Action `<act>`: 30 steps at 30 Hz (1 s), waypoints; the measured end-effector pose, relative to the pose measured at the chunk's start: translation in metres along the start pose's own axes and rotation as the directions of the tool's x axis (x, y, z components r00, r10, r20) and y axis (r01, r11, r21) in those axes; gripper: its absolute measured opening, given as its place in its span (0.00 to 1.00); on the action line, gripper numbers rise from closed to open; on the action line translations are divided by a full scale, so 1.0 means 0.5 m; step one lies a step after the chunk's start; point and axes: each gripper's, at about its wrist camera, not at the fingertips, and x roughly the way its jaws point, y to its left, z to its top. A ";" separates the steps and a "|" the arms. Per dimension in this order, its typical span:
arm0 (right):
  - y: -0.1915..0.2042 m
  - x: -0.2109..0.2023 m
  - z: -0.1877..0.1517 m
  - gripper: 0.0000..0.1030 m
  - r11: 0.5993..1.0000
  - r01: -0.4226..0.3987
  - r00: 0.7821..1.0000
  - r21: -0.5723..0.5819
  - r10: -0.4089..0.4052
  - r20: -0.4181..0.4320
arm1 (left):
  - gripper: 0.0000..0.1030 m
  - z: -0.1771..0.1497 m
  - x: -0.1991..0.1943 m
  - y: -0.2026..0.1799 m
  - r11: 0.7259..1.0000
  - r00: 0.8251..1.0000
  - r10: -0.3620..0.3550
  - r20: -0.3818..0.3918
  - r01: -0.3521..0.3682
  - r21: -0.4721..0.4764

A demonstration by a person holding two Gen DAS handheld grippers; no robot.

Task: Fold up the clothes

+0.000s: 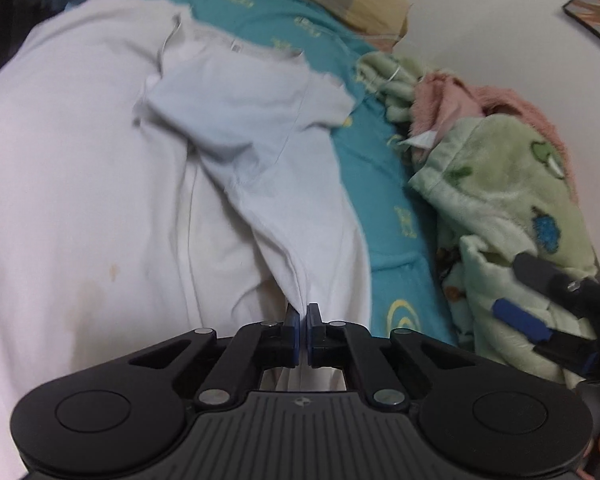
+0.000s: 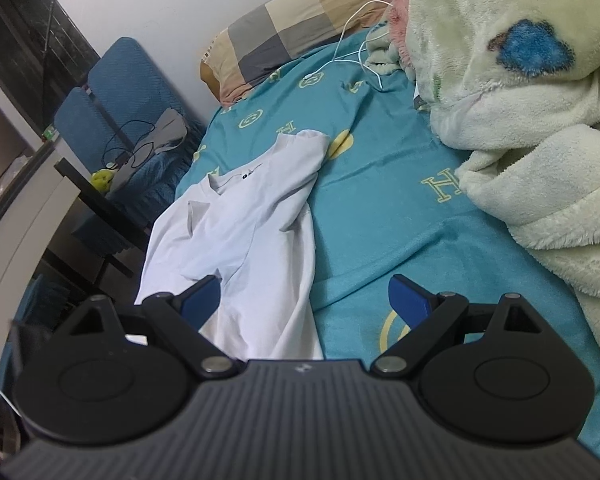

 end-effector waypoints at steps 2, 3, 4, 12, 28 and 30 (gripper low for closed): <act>0.001 -0.001 0.000 0.90 1.000 0.005 1.000 -0.004 -0.005 0.003 | 0.03 0.018 -0.023 -0.011 0.999 0.999 0.025 0.028 -0.026 0.036; 0.001 -0.001 0.000 0.90 1.000 0.008 1.000 -0.004 -0.008 0.004 | 0.03 0.025 -0.031 -0.014 0.997 0.997 0.058 0.043 -0.061 0.056; 0.000 -0.001 0.000 0.90 1.000 0.010 1.000 -0.003 -0.010 0.005 | 0.03 0.032 -0.033 -0.015 0.993 0.994 0.095 0.055 -0.099 0.069; -0.001 0.000 -0.004 0.90 1.000 0.022 1.000 -0.006 -0.022 0.000 | 0.04 0.017 0.025 0.036 0.923 0.941 0.331 0.076 -0.339 0.181; 0.039 -0.013 -0.026 0.90 0.995 0.012 1.000 -0.099 -0.011 0.010 | 0.57 -0.061 -0.233 -0.020 0.931 0.935 0.284 0.211 -0.321 0.171; 0.052 -0.023 -0.033 0.90 0.992 -0.007 1.000 -0.126 0.010 0.025 | 0.77 -0.078 -0.276 -0.040 0.916 0.918 0.298 0.261 -0.352 0.191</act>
